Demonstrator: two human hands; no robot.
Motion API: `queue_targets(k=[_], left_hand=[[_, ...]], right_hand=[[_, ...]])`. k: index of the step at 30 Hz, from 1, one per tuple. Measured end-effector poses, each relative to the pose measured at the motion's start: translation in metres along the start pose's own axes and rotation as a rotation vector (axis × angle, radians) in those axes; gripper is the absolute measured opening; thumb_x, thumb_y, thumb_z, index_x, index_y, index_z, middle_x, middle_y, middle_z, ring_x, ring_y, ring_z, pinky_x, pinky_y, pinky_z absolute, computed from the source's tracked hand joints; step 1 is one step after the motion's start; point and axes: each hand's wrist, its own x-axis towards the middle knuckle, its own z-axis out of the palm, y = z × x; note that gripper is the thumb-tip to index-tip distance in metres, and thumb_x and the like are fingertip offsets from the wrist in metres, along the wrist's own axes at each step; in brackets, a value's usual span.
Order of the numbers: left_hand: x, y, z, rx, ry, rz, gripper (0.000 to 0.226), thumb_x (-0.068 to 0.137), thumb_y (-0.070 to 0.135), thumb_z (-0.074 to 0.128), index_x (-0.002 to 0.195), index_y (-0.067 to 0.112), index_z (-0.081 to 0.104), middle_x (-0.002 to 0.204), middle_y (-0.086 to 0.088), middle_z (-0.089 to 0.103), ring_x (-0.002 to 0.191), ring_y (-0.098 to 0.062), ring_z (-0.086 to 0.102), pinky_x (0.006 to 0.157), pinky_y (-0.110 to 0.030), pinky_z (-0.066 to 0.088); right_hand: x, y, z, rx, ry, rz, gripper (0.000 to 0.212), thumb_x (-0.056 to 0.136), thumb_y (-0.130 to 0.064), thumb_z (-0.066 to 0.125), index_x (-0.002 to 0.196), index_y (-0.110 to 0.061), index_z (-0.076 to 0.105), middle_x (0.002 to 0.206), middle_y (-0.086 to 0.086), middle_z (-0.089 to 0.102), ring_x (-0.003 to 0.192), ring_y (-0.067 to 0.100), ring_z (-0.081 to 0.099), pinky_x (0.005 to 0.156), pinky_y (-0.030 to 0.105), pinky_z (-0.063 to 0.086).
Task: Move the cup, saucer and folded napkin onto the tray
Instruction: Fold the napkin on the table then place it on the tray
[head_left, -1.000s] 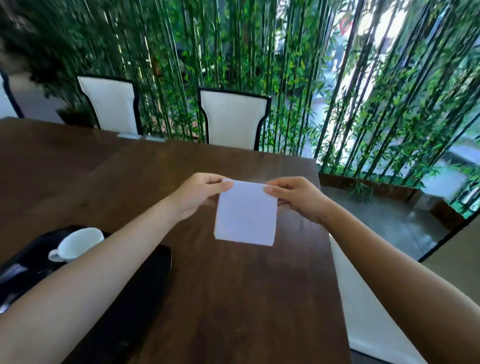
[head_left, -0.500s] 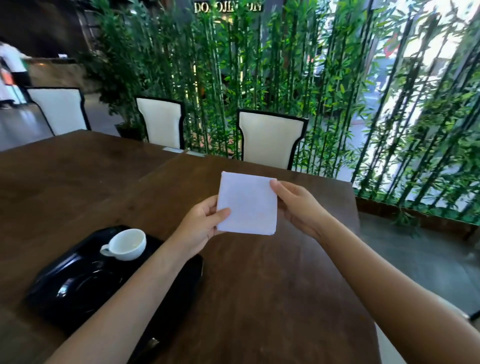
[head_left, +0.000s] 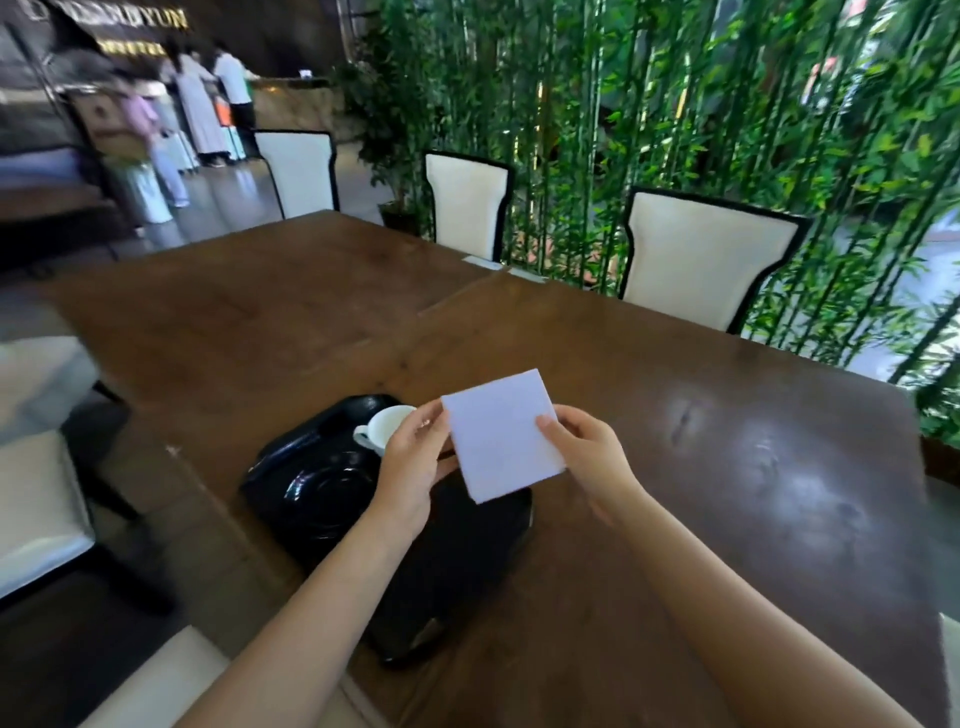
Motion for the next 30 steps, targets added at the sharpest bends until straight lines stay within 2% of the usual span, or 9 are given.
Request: queue_targets(k=[4, 9, 12, 15, 21, 24, 26, 28, 30], left_hand=[[0.02, 0.005, -0.034, 0.053, 0.005, 0.06, 0.016, 0.093, 0.022, 0.053, 0.1, 0.024, 0.068, 0.102, -0.001, 0.072, 0.09, -0.016, 0.07, 0.061, -0.022, 0.056], [0.034, 0.014, -0.066, 0.141, -0.135, 0.194, 0.025, 0.091, 0.02, 0.058, 0.099, 0.041, 0.069, 0.097, 0.006, 0.072, 0.091, -0.014, 0.069, 0.065, -0.022, 0.057], [0.044, 0.013, -0.076, 0.199, -0.108, 0.227, 0.022, 0.09, 0.013, 0.057, 0.099, 0.029, 0.071, 0.093, 0.002, 0.073, 0.088, -0.018, 0.07, 0.064, -0.026, 0.058], [0.052, 0.006, -0.086, 0.236, -0.076, 0.229, 0.018, 0.089, 0.009, 0.057, 0.095, 0.019, 0.07, 0.096, -0.003, 0.072, 0.082, -0.02, 0.071, 0.063, -0.029, 0.059], [0.057, -0.02, -0.103, 0.103, 0.021, 0.043, 0.018, 0.088, 0.007, 0.057, 0.086, 0.019, 0.071, 0.084, -0.003, 0.076, 0.075, -0.021, 0.073, 0.062, -0.028, 0.059], [0.058, -0.028, -0.113, -0.044, 0.026, -0.121, 0.016, 0.089, 0.008, 0.056, 0.09, 0.013, 0.071, 0.087, -0.008, 0.076, 0.079, -0.023, 0.073, 0.062, -0.026, 0.058], [0.059, -0.032, -0.121, -0.124, -0.022, -0.211, 0.018, 0.09, 0.011, 0.054, 0.097, 0.009, 0.071, 0.092, -0.012, 0.076, 0.084, -0.026, 0.073, 0.067, -0.031, 0.059], [0.058, -0.036, -0.128, -0.099, -0.06, -0.254, 0.021, 0.09, 0.019, 0.057, 0.102, 0.009, 0.07, 0.095, -0.013, 0.075, 0.088, -0.026, 0.072, 0.073, -0.035, 0.06], [0.056, -0.041, -0.132, -0.009, -0.068, -0.275, 0.023, 0.088, 0.023, 0.061, 0.104, 0.009, 0.07, 0.095, -0.01, 0.075, 0.088, -0.023, 0.072, 0.075, -0.033, 0.059]], right_hand=[[0.013, 0.002, 0.026, 0.055, -0.036, 0.049, 0.022, 0.093, -0.025, 0.055, 0.106, -0.012, 0.068, 0.092, -0.001, 0.07, 0.077, 0.01, 0.063, 0.057, 0.015, 0.048], [0.029, 0.002, 0.046, 0.118, -0.097, 0.085, 0.019, 0.092, -0.024, 0.057, 0.098, -0.015, 0.072, 0.09, 0.001, 0.073, 0.079, 0.013, 0.065, 0.063, 0.02, 0.051], [0.038, 0.007, 0.053, 0.102, -0.136, 0.088, 0.021, 0.091, -0.027, 0.057, 0.095, -0.012, 0.072, 0.091, 0.009, 0.07, 0.082, 0.019, 0.062, 0.073, 0.033, 0.047], [0.044, 0.012, 0.061, 0.057, -0.142, 0.075, 0.02, 0.09, -0.029, 0.057, 0.096, -0.02, 0.074, 0.102, 0.016, 0.071, 0.087, 0.022, 0.064, 0.079, 0.037, 0.049], [0.05, 0.031, 0.074, -0.035, -0.165, 0.099, 0.019, 0.091, -0.031, 0.057, 0.1, -0.028, 0.073, 0.101, 0.004, 0.074, 0.095, 0.023, 0.068, 0.086, 0.038, 0.054], [0.051, 0.04, 0.081, -0.053, -0.176, 0.109, 0.018, 0.092, -0.03, 0.057, 0.1, -0.03, 0.073, 0.096, -0.002, 0.075, 0.085, 0.012, 0.07, 0.07, 0.021, 0.056], [0.053, 0.047, 0.086, -0.078, -0.162, 0.122, 0.018, 0.092, -0.03, 0.057, 0.101, -0.029, 0.073, 0.092, -0.007, 0.076, 0.08, 0.008, 0.07, 0.064, 0.016, 0.054], [0.056, 0.053, 0.09, -0.102, -0.152, 0.136, 0.017, 0.092, -0.029, 0.058, 0.099, -0.029, 0.073, 0.092, -0.006, 0.076, 0.08, 0.009, 0.07, 0.069, 0.02, 0.056], [0.058, 0.059, 0.094, -0.122, -0.16, 0.145, 0.016, 0.091, -0.029, 0.058, 0.094, -0.032, 0.074, 0.091, -0.006, 0.076, 0.08, 0.009, 0.07, 0.071, 0.02, 0.056]])
